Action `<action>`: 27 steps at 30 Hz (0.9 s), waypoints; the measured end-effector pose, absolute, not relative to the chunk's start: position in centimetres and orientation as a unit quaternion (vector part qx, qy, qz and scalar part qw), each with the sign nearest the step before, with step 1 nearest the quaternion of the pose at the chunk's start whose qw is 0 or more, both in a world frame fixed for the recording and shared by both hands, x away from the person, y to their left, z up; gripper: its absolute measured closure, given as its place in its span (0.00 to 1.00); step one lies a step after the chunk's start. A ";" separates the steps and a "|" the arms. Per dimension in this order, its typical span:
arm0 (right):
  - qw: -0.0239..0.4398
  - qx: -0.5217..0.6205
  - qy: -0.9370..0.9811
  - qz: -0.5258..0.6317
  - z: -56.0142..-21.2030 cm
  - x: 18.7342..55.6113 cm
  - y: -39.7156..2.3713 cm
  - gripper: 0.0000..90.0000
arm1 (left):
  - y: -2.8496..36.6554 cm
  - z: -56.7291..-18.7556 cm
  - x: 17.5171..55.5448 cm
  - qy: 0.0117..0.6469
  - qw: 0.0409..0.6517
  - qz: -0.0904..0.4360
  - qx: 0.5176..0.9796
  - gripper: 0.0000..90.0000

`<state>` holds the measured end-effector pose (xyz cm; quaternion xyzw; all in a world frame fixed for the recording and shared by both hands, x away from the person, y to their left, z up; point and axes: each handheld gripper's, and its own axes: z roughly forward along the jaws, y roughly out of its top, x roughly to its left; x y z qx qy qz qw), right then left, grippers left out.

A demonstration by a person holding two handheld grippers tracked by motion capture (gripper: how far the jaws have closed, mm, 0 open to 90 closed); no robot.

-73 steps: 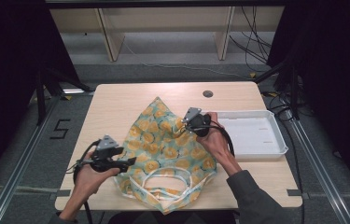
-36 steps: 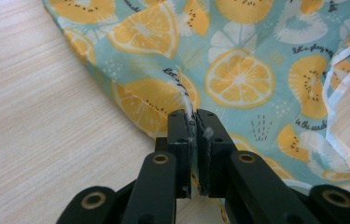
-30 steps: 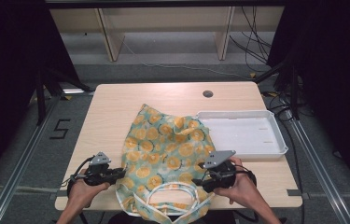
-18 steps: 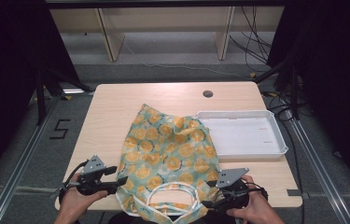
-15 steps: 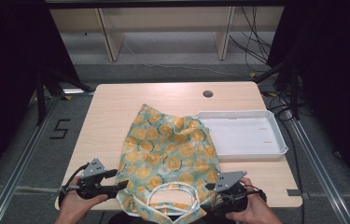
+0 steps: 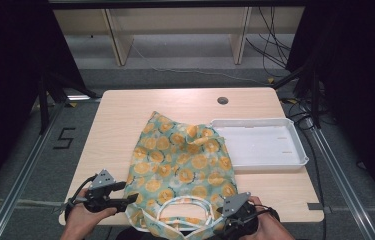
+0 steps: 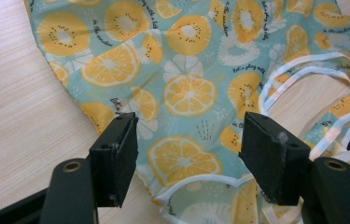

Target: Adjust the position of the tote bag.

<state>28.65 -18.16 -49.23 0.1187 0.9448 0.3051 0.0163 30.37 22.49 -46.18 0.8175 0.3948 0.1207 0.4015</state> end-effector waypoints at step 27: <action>0.032 0.127 0.872 0.472 -42.4 33.9 -18.4 1.00 | 20.7 -43.5 28.3 0.339 0.440 0.099 0.826 0.36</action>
